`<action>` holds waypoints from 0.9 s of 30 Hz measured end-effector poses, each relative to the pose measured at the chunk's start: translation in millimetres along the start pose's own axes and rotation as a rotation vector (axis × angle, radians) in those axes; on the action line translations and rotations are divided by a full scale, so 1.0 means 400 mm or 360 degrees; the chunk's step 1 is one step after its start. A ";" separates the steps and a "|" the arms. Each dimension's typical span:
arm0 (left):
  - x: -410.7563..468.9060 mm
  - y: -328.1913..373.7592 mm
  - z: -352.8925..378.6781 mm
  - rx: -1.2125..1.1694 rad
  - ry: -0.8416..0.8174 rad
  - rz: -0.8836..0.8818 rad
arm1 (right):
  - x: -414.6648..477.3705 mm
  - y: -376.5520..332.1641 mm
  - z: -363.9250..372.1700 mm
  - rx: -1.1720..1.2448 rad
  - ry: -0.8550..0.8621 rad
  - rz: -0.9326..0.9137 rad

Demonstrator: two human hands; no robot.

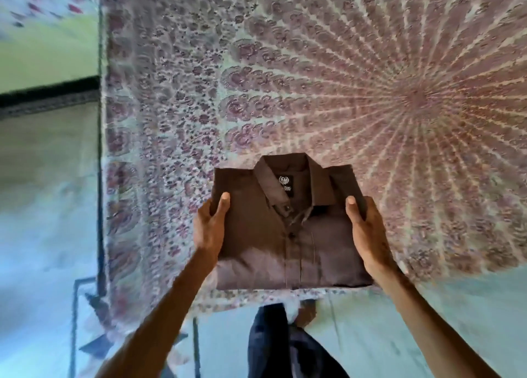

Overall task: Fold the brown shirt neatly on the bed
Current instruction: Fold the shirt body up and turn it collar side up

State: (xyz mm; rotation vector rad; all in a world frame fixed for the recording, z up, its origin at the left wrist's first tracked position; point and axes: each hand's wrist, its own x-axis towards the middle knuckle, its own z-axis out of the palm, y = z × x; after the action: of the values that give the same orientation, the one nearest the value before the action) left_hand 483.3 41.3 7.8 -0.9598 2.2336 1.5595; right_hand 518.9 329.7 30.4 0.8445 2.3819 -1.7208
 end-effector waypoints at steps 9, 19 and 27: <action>0.063 -0.194 -0.434 0.0075 0.0201 0.0004 | -0.248 0.015 0.428 -0.0160 -0.0140 -0.0116; 0.249 -0.366 -0.621 0.0163 -0.0003 0.0143 | -0.294 0.063 0.701 -0.0435 -0.0007 -0.0151; 0.219 -0.405 -0.613 0.0573 0.0242 0.0115 | -0.270 0.150 0.752 -0.1432 0.0334 -0.0497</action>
State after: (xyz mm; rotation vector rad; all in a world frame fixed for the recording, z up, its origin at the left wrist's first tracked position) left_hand 560.5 -246.9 -63.2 -0.9235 2.5613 1.0826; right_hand 565.1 30.9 -89.5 0.5223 3.0801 -0.4375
